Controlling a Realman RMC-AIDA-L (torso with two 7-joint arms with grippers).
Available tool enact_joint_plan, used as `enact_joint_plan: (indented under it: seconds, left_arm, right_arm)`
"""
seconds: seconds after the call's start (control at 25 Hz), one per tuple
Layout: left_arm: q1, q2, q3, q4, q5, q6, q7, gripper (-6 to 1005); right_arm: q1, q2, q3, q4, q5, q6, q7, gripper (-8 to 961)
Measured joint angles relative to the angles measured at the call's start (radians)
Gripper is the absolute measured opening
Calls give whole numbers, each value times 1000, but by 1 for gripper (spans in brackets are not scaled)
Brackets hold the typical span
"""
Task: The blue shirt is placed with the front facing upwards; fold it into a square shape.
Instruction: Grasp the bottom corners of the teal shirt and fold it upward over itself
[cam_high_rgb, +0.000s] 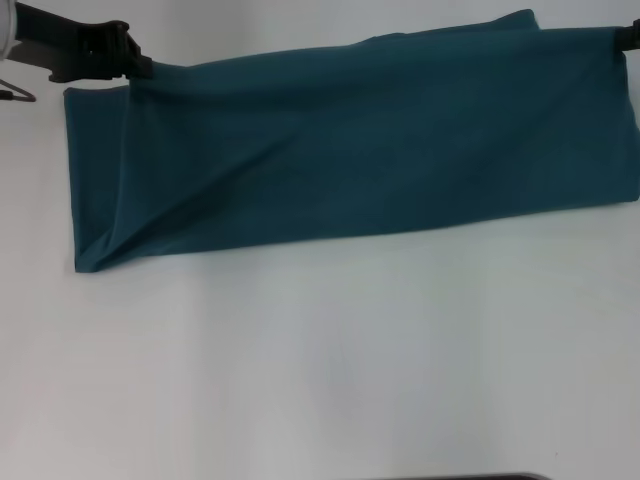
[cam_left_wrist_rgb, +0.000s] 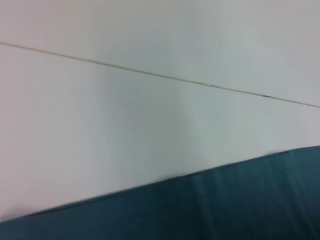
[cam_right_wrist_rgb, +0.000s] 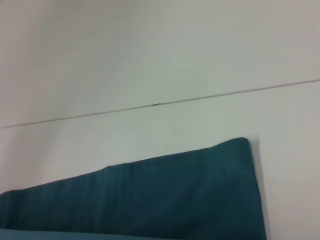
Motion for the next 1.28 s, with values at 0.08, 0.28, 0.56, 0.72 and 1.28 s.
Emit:
enact_joint_plan:
  seconds: [0.08,0.28,0.56,0.72,1.28]
  left_arm:
    - [1,-8,3,-4,11,-21,-4,20]
    - [1,-22,-2,-10,20,-62,-32,20]
    - [-6,-22,-1,-8,21,-80,-78,19]
    - [-11,-19,1,-1,26,-89,-85,19]
    - [-22,-24,1,-11,44,-89,-101,19]
  right_arm:
    - [2,6,-1,1,-4,9,0,2]
    - [7,19,-21,2,-4,58,0,2]
    - [30,24,-78,27,-22,160,37,1]
    - [67,24,-97,66,-95,230,63,2]
    - [174,32,-114,140,-181,369,65,1]
